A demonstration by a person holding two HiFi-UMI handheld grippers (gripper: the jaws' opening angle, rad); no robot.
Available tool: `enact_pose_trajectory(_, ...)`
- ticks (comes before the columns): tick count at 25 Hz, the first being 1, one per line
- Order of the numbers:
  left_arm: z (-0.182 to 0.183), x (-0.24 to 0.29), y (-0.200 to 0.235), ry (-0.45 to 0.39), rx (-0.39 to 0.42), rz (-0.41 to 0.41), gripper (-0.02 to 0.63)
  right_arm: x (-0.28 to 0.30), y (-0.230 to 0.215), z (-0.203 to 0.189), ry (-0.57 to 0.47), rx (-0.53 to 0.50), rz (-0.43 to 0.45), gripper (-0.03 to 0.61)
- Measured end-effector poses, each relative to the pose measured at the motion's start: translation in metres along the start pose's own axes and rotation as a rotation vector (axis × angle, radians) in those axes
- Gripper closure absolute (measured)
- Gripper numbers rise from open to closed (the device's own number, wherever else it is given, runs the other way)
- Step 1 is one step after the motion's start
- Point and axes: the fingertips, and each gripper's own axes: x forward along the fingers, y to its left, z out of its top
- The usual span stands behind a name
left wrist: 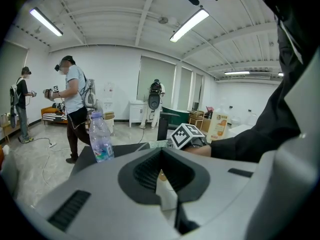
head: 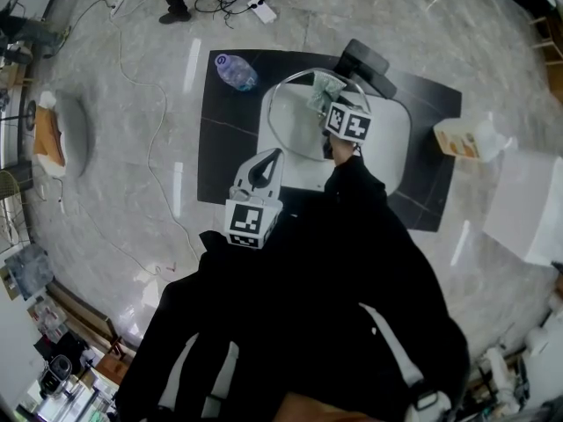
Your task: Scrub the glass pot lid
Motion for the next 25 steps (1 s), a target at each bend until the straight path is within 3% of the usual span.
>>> enact_pose_trajectory(25, 0.004, 0.003, -0.014, -0.012, 0.025, -0.043, 0.62, -0.036, -0.051, -0.006, -0.016, 0.042, -0.126, 0.512)
